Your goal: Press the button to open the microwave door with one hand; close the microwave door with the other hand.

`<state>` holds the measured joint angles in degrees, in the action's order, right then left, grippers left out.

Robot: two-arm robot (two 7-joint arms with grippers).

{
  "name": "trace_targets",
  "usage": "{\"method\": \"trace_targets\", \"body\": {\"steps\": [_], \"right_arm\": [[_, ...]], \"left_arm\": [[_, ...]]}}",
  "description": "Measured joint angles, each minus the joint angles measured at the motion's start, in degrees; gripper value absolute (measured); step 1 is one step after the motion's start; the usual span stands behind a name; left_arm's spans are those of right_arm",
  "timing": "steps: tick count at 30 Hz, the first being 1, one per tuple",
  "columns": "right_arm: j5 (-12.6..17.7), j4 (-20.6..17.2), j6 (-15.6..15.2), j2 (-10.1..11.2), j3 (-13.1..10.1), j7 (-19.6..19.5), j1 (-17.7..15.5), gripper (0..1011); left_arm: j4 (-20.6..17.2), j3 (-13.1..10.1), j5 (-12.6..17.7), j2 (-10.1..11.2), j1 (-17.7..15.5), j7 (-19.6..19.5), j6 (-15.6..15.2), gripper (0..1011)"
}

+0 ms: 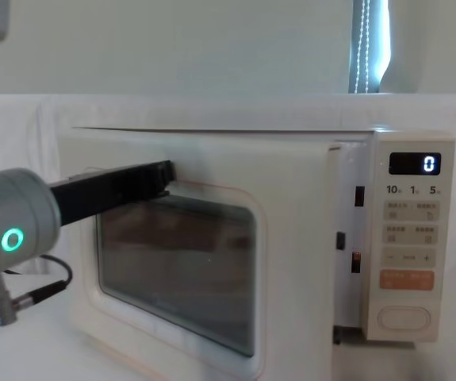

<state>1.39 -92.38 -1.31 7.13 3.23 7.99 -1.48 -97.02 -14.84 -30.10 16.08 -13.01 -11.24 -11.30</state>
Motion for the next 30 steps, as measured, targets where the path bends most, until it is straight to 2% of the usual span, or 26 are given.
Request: {"method": "trace_targets", "body": {"steps": [9,18,30], "right_arm": [[0.00,0.00,0.00,0.00,0.00,0.00,0.00,1002],[0.00,0.00,0.00,0.00,0.00,0.00,0.00,1002],[0.00,0.00,0.00,0.00,0.00,0.00,0.00,1002]], "left_arm": [[5.05,-1.27,-0.23,-1.26,-4.39,-0.15,-0.30,0],[9.91,-3.56,1.20,-2.63,-8.66,-1.08,0.47,0],[13.20,-4.99,3.34,-4.69,-11.48,-1.15,1.96,0]]}}
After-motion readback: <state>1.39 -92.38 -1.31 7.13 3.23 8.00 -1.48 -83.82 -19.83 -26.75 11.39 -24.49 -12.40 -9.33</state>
